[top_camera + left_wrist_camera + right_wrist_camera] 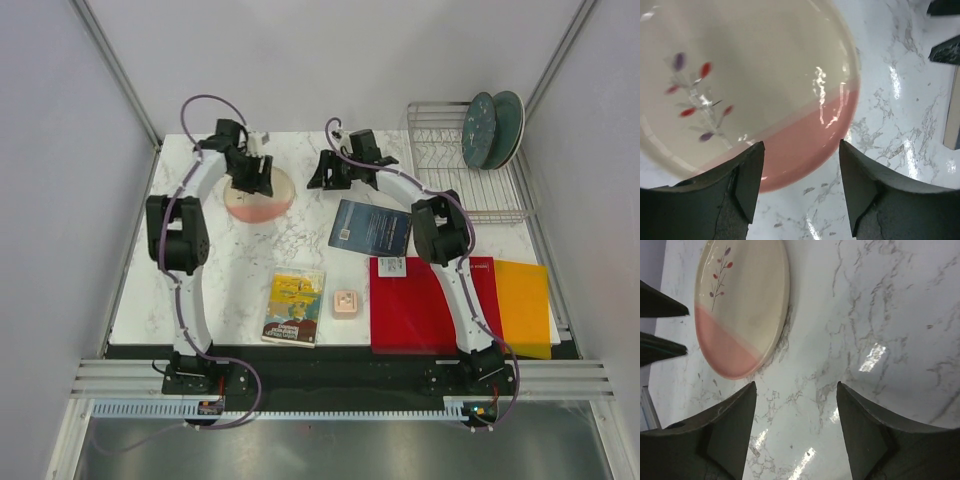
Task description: Load the plates into the dish rack
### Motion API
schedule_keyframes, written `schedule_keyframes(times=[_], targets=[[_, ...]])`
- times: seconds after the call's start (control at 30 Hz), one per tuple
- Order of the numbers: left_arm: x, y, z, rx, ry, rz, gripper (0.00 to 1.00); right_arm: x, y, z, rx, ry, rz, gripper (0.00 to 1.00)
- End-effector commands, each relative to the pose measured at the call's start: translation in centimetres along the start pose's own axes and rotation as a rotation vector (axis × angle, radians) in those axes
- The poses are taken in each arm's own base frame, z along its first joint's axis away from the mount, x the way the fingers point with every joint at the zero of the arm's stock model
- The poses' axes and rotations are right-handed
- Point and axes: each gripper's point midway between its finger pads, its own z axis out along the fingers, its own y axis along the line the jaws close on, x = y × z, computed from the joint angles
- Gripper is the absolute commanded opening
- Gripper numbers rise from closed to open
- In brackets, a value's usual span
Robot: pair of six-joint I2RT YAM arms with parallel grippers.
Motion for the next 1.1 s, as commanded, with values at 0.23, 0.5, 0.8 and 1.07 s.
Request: schedule_keyframes(times=[0.23, 0.5, 0.8, 1.07], targets=[[1.1, 10.5, -7.7, 0.017, -0.202, -0.438, 0.69, 2.9, 4.7, 5.0, -0.199, 0.026, 0.125, 0.73], [1.6, 13.2, -4.8, 0.078, -0.195, -0.514, 0.69, 4.2, 3.0, 6.6, -0.137, 0.026, 0.172, 0.73], [2.0, 14.0, -1.2, 0.185, -0.172, -0.582, 0.62, 5.8, 1.3, 7.9, -0.099, 0.037, 0.288, 0.74], [3.5, 9.0, 1.1, 0.5, -0.117, -0.624, 0.27, 11.1, 1.0, 9.6, -0.101, 0.145, 0.528, 0.77]])
